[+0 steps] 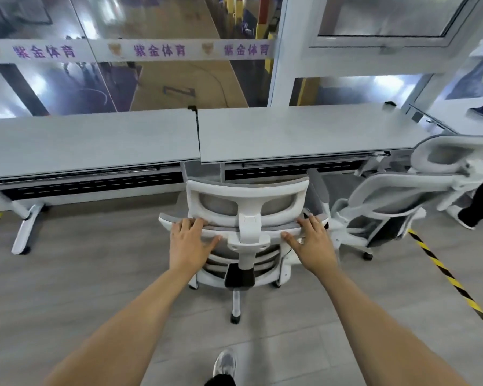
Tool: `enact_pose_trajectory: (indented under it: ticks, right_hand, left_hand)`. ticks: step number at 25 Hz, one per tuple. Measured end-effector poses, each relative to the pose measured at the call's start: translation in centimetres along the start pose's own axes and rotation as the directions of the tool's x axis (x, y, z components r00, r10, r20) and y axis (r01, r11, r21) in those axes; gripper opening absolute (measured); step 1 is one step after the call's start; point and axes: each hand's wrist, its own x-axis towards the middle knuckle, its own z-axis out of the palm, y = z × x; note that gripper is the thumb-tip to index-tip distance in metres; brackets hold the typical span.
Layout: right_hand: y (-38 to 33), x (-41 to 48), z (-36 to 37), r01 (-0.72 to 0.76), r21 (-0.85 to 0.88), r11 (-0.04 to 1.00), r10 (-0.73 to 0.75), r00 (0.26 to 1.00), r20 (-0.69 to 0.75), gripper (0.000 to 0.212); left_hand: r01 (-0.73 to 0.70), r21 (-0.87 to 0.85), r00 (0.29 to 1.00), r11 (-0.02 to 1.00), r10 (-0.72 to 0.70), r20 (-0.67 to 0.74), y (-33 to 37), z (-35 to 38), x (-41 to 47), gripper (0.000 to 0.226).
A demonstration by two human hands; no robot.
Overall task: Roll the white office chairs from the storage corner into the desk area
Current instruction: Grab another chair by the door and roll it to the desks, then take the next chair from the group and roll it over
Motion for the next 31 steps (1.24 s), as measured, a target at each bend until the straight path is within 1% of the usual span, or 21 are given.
enact_pose_trajectory:
  ticks: [2, 4, 7, 9, 12, 14, 17, 20, 23, 26, 30, 31]
  right_hand:
    - [0.6, 2.7, -0.3, -0.005, -0.05, 0.999, 0.005, 1.0, 0.0, 0.081]
    - [0.8, 4.5, -0.4, -0.011, -0.047, 0.999, 0.009, 1.0, -0.028, 0.076]
    - [0.7, 5.5, -0.9, 0.013, 0.026, 1.0, -0.011, 0.998, -0.067, 0.063]
    - [0.4, 5.2, -1.3, 0.033, 0.053, 0.998, -0.03, 0.997, -0.066, 0.058]
    - [-0.6, 4.3, -2.2, 0.151, 0.066, 0.986, -0.144, 0.984, -0.104, 0.044]
    - [-1.8, 3.4, -2.7, 0.25, 0.085, 0.965, -0.238, 0.963, -0.128, 0.036]
    - [-4.7, 0.7, -3.1, 0.431, 0.131, 0.893, -0.422, 0.902, -0.09, 0.032]
    - [-9.4, -3.6, -3.4, 0.585, 0.211, 0.783, -0.589, 0.807, -0.052, 0.03]
    - [-15.5, -10.0, -3.2, 0.723, 0.334, 0.604, -0.758, 0.651, -0.039, 0.028]
    - [-21.3, -18.1, -2.6, 0.806, 0.437, 0.4, -0.881, 0.469, -0.058, 0.031]
    - [-28.1, -31.2, -1.8, 0.819, 0.547, 0.173, -0.961, 0.263, -0.09, 0.03]
    - [-29.8, -35.5, -1.4, 0.811, 0.573, 0.115, -0.975, 0.203, -0.091, 0.029]
  left_hand:
    - [-0.002, 0.001, 1.0, 1.0, 0.002, -0.023, 1.0, 0.9, 2.1, 0.046]
    - [-0.026, 0.023, 1.0, 0.999, 0.026, 0.006, 1.5, 1.4, 3.4, 0.043]
    - [-0.065, 0.04, 0.993, 0.997, 0.06, 0.104, 2.1, 1.3, 3.7, 0.054]
    - [-0.05, 0.041, 0.992, 0.998, 0.045, 0.114, 3.1, 0.7, 2.8, 0.059]
    - [0.024, 0.03, 0.998, 0.999, -0.026, 0.054, 5.3, -0.3, 0.0, 0.046]
    - [0.089, 0.012, 0.996, 0.996, -0.089, 0.004, 6.3, -1.4, -2.8, 0.039]
    - [0.151, 0.012, 0.977, 0.988, -0.148, -0.154, 7.7, -3.6, -8.7, 0.031]
    - [0.221, 0.007, 0.931, 0.975, -0.209, -0.301, 8.3, -6.5, -15.1, 0.026]
    - [0.329, 0.011, 0.844, 0.944, -0.289, -0.452, 7.8, -10.1, -22.6, 0.023]
    - [0.45, -0.042, 0.72, 0.892, -0.39, -0.575, 7.0, -14.2, -31.3, 0.028]
    - [0.61, -0.069, 0.546, 0.79, -0.482, -0.685, 5.1, -19.6, -44.8, 0.031]
    - [0.652, -0.083, 0.488, 0.753, -0.501, -0.714, 4.5, -20.9, -49.3, 0.032]
